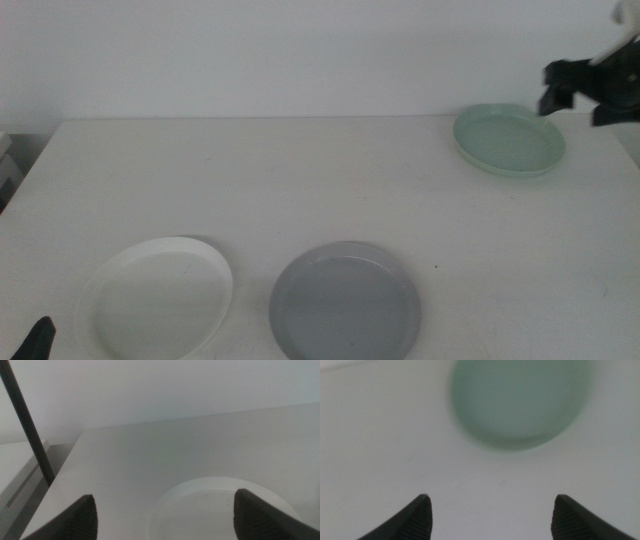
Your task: Stack the three bowls on top of each other.
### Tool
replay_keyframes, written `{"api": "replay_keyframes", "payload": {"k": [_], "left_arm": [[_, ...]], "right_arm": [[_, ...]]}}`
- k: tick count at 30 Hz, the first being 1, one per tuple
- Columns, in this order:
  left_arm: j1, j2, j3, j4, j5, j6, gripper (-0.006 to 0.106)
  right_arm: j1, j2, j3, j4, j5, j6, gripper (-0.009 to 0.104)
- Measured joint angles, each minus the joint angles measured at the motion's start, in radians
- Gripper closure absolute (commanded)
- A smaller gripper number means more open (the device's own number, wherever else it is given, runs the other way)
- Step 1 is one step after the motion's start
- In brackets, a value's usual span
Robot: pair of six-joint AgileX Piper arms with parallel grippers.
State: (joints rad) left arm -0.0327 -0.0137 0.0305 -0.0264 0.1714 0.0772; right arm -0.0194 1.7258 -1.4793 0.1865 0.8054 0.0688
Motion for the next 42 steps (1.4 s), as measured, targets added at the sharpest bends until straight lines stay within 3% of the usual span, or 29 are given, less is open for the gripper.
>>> {"api": "replay_keyframes", "payload": {"k": [9, 22, 26, 32, 39, 42], "left_arm": [[0.0, 0.0, 0.0, 0.0, 0.0, 0.0, -0.004], [0.0, 0.0, 0.0, 0.0, 0.0, 0.0, -0.004], [0.0, 0.0, 0.0, 0.0, 0.0, 0.0, -0.004], [0.0, 0.0, 0.0, 0.0, 0.0, 0.0, -0.004], [0.0, 0.0, 0.0, 0.0, 0.0, 0.0, -0.004], [0.0, 0.0, 0.0, 0.0, 0.0, 0.0, -0.004]], "right_arm": [[-0.153, 0.351, -0.382, -0.023, 0.092, -0.034, 0.038], [-0.167, 0.765, -0.819, 0.004, 0.15, -0.043, 0.042], [-0.166, 0.815, -0.835, 0.016, 0.145, -0.046, 0.053], [-0.164, 0.839, -0.839, 0.032, 0.124, -0.081, 0.097], [-0.159, 0.799, -0.84, 0.047, 0.221, -0.121, 0.096], [-0.141, 0.727, -0.83, 0.096, 0.322, -0.18, 0.096]]}}
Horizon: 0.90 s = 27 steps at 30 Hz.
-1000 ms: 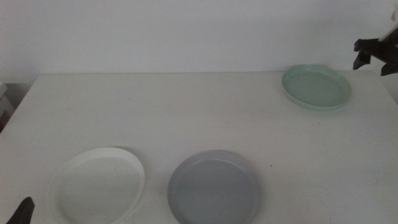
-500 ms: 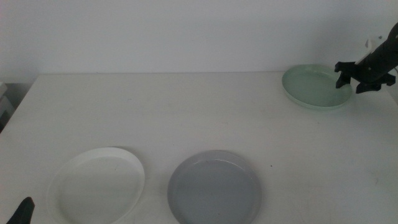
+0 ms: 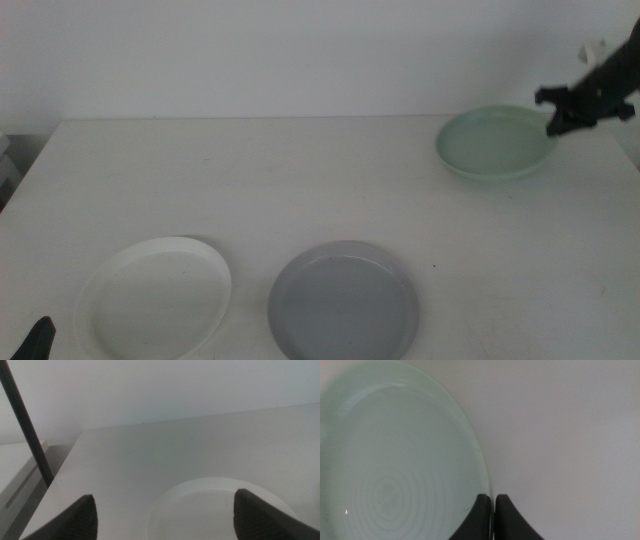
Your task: Stack the three bowls on top of each other.
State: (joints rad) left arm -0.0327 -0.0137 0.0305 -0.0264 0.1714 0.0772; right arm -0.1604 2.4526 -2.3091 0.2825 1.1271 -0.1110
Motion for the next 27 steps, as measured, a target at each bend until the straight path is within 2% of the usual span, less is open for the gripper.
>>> {"api": "replay_keyframes", "payload": {"k": [3, 5, 13, 18, 23, 27], "left_arm": [[0.0, 0.0, 0.0, 0.0, 0.0, 0.0, -0.004], [0.0, 0.0, 0.0, 0.0, 0.0, 0.0, -0.004], [0.0, 0.0, 0.0, 0.0, 0.0, 0.0, -0.004], [0.0, 0.0, 0.0, 0.0, 0.0, 0.0, -0.004], [0.0, 0.0, 0.0, 0.0, 0.0, 0.0, -0.004], [0.0, 0.0, 0.0, 0.0, 0.0, 0.0, -0.004]], "right_arm": [[0.031, -0.11, 0.06, 0.096, 0.013, -0.024, 0.096], [0.065, -0.195, 0.118, 0.121, 0.002, -0.035, 0.096], [0.235, -0.563, 0.503, 0.098, -0.122, -0.043, 0.096], [0.339, -0.761, 0.853, 0.1, -0.288, -0.043, 0.096], [0.461, -0.864, 1.115, 0.109, -0.442, -0.025, 0.096], [0.547, -0.858, 1.242, 0.114, -0.541, 0.008, 0.096]]}}
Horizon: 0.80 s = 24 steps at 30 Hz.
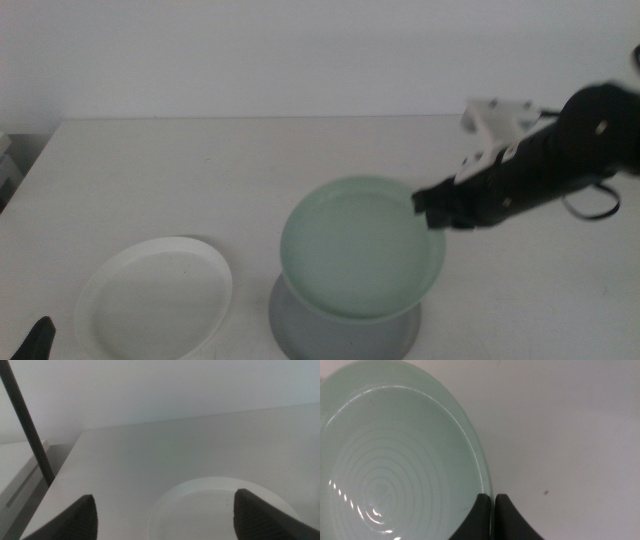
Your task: Stack the three bowls on top of each other.
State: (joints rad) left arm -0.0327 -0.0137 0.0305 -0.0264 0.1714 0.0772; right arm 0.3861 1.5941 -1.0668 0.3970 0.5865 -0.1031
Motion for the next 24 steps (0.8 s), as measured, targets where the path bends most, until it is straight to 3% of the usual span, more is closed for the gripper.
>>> {"api": "replay_keyframes", "payload": {"k": [7, 17, 24], "left_arm": [[0.0, 0.0, 0.0, 0.0, 0.0, 0.0, -0.004], [0.0, 0.0, 0.0, 0.0, 0.0, 0.0, -0.004], [0.0, 0.0, 0.0, 0.0, 0.0, 0.0, -0.004]], "right_arm": [[0.076, 0.061, 0.053, 0.004, -0.109, 0.015, 0.096], [0.095, 0.141, 0.053, 0.012, -0.124, 0.016, 0.095], [0.095, 0.141, 0.053, 0.012, -0.106, 0.016, 0.061]]}}
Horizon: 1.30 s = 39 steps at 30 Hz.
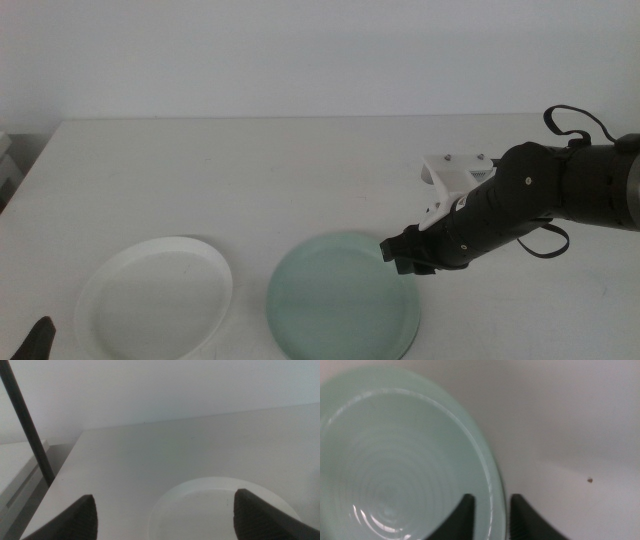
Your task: Stack the three bowls on top of each other.
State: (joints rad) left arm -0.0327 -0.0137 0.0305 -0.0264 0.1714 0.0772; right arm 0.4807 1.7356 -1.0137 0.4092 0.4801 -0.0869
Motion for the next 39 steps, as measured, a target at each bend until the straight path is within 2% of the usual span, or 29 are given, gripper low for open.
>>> {"api": "replay_keyframes", "payload": {"k": [4, 8, 14, 22, 27, 32, 39], "left_arm": [[0.0, 0.0, 0.0, 0.0, 0.0, 0.0, -0.004], [0.0, 0.0, 0.0, 0.0, 0.0, 0.0, -0.004], [0.0, 0.0, 0.0, 0.0, 0.0, 0.0, -0.004], [0.0, 0.0, 0.0, 0.0, 0.0, 0.0, -0.004], [0.0, 0.0, 0.0, 0.0, 0.0, 0.0, -0.004], [0.0, 0.0, 0.0, 0.0, 0.0, 0.0, -0.004], [0.0, 0.0, 0.0, 0.0, 0.0, 0.0, -0.004]], "right_arm": [[0.0, -0.021, 0.0, 0.001, 0.024, 0.0, 0.045], [0.0, -0.116, 0.0, 0.003, 0.027, -0.038, 0.038], [0.0, -0.382, 0.0, -0.042, 0.114, -0.122, 0.037], [0.0, -0.779, 0.046, -0.116, 0.226, -0.143, 0.038], [0.0, -0.986, 0.113, -0.13, 0.286, -0.157, 0.038], [0.0, -1.084, 0.141, -0.132, 0.347, -0.177, 0.038], [0.0, -1.096, 0.143, -0.132, 0.329, -0.182, 0.038]]}}
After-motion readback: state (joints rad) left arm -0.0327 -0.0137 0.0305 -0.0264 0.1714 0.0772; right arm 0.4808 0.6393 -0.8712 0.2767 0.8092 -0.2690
